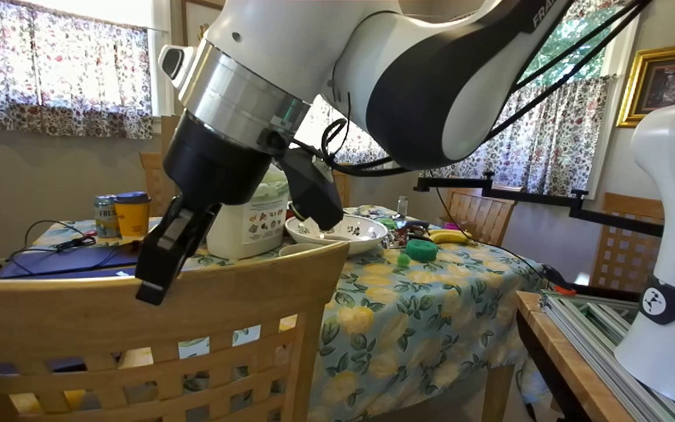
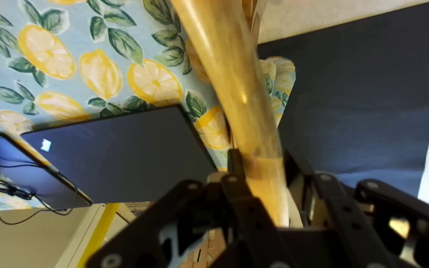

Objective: Move the chair forward

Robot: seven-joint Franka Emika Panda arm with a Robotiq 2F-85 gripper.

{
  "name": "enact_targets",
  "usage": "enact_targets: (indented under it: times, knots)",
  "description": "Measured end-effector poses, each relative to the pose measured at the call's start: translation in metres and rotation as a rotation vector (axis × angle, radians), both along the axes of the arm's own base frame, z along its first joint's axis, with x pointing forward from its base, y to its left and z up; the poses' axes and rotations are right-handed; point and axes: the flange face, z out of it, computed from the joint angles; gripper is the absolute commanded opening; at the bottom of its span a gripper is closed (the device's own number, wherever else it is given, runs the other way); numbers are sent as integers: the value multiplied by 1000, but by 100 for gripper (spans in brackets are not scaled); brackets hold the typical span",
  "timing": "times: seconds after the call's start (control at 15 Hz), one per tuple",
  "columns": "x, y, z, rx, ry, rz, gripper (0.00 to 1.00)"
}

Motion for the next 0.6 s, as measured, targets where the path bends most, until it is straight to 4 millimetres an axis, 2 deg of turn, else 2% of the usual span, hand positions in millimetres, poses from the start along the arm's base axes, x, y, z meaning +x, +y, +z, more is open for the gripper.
enact_targets:
  times: [0.13, 0.4, 0.6]
  knots:
    - [1, -1, 0, -1, 1, -9, 67]
    - [5, -10, -1, -3, 8, -58, 98]
    - [9, -16, 1, -2, 15, -93, 100]
